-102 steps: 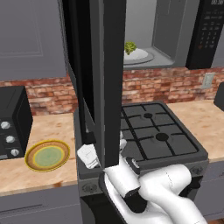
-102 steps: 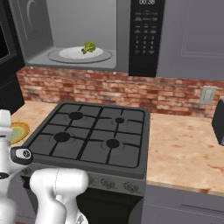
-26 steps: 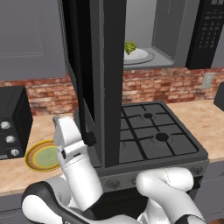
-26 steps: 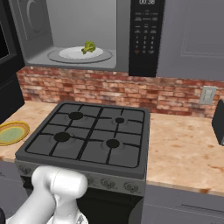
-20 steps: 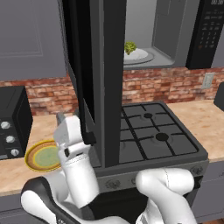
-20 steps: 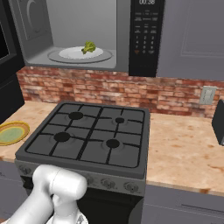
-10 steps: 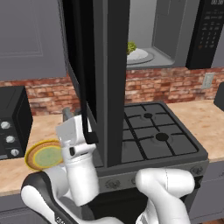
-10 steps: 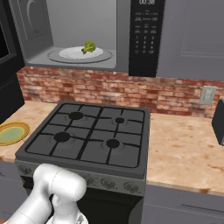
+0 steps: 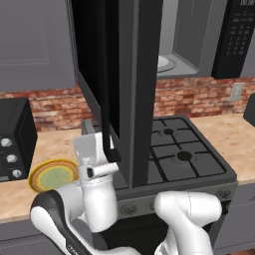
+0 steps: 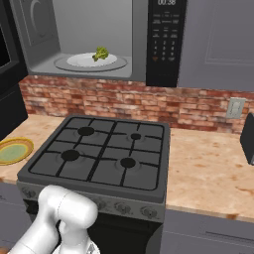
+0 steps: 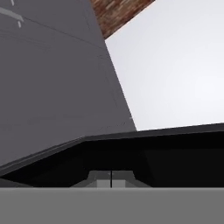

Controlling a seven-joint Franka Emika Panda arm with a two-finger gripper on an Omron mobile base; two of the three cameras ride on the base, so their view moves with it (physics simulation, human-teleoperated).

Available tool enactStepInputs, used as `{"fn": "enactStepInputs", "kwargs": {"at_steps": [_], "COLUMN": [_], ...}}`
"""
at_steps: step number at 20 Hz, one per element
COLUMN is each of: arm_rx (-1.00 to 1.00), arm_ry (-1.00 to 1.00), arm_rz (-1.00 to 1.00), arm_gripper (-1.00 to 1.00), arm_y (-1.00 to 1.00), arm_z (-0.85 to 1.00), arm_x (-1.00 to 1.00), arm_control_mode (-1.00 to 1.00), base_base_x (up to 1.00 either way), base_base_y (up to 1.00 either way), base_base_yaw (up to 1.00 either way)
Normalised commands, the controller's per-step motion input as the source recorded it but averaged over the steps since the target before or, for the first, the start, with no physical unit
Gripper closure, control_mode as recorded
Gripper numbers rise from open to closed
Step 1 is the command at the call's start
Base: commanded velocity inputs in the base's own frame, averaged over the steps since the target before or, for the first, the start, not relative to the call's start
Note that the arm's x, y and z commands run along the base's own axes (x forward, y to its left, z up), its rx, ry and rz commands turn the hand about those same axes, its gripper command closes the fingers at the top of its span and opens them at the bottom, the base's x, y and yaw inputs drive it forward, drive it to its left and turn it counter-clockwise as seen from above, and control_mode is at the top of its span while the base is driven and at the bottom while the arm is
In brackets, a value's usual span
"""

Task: Pick the broccoli from the counter and place it in the microwave. Then turn on the microwave.

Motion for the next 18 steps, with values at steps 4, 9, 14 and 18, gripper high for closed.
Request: {"fn": "enactStepInputs", "kwargs": {"at_steps": [4, 9, 14, 18], "arm_rx": [0.52, 0.54, 0.56, 0.58], "arm_ry": [-0.24, -0.20, -0.14, -0.05], "arm_rz": [-0.41, -0.41, -0.35, -0.20], "arm_gripper": [1.00, 1.00, 1.00, 1.00], "arm_y": [0.78, 0.70, 0.60, 0.50], "arm_z": [0.05, 0.10, 0.18, 0.19], "arm_x": [-1.00, -1.00, -1.00, -1.00], "arm_control_mode": [-1.00, -1.00, -1.00, -1.00], "base_base_x": [0.00, 0.00, 0.00, 0.00], "base_base_y": [0.00, 0.00, 0.00, 0.00], "base_base_yaw": [0.00, 0.00, 0.00, 0.00]}}
